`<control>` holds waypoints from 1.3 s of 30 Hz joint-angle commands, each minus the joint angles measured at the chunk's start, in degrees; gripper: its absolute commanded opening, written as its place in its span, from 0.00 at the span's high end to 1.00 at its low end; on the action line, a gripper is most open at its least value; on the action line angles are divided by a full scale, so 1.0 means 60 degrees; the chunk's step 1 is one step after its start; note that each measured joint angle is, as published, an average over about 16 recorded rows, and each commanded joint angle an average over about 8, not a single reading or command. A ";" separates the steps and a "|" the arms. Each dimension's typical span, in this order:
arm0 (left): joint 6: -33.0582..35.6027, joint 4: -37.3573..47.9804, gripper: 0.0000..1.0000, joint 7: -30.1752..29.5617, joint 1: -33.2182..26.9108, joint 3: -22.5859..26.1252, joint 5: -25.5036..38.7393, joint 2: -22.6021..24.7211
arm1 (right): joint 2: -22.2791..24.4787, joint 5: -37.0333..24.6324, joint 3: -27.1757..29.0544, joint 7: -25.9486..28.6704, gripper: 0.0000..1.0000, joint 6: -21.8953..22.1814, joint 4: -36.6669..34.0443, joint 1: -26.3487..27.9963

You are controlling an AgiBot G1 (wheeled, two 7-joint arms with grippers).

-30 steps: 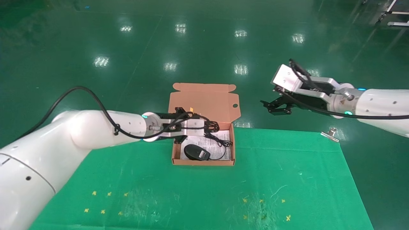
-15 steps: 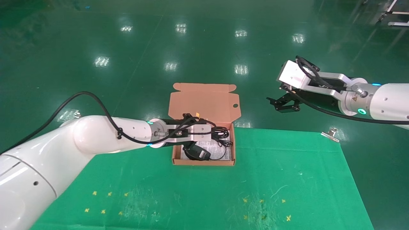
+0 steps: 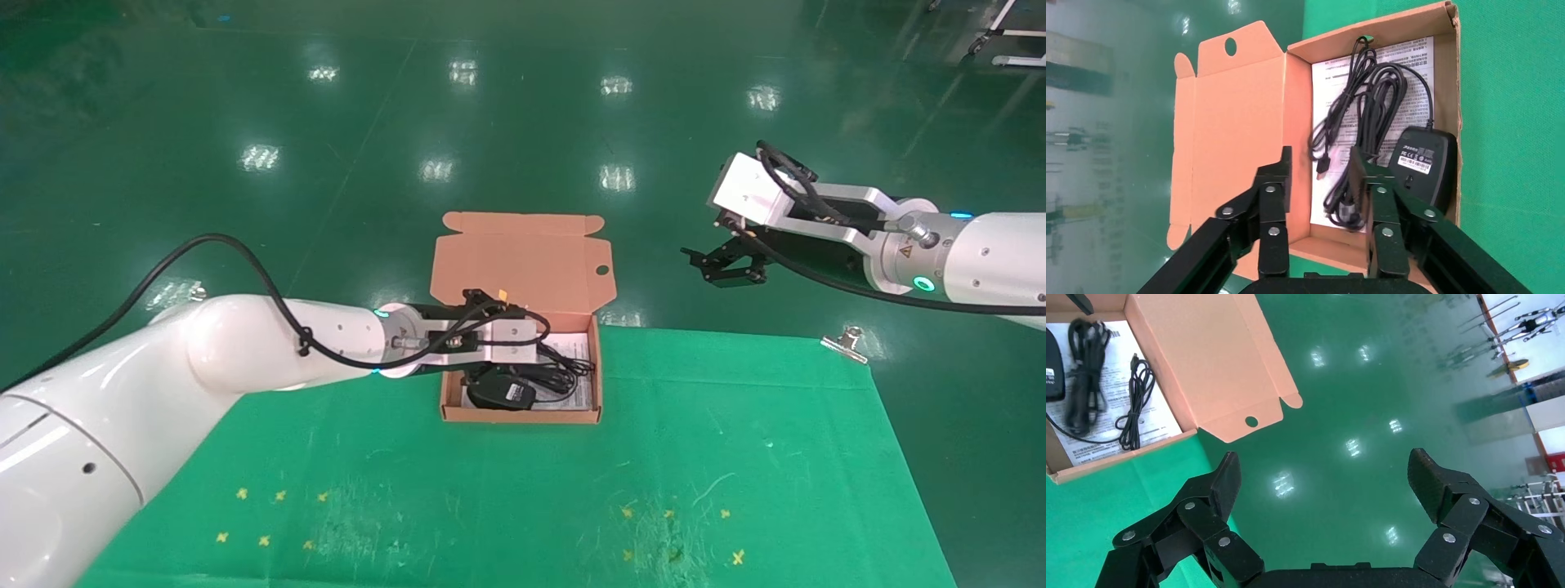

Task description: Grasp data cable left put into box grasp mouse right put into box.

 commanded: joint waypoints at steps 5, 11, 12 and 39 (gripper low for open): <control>-0.0073 -0.0230 0.00 -0.0163 -0.0193 -0.0060 -0.0074 -0.0199 | 0.0010 -0.0016 0.0132 -0.0034 0.00 0.0113 -0.0019 0.0225; -0.0339 -0.0234 0.00 -0.0494 -0.0894 -0.0325 -0.0228 -0.0340 | 0.0074 -0.0189 0.0336 -0.0264 0.00 0.0128 0.0056 0.0845; -0.0378 -0.0225 0.00 -0.0527 -0.0995 -0.0370 -0.0264 -0.0356 | 0.0089 -0.0222 0.0350 -0.0310 0.00 0.0089 0.0084 0.0933; 0.2853 -0.2568 0.00 -0.1438 0.1032 -0.3292 -0.3643 -0.2919 | 0.0653 0.2888 0.3718 -0.1102 0.00 -0.3695 0.0676 -0.1710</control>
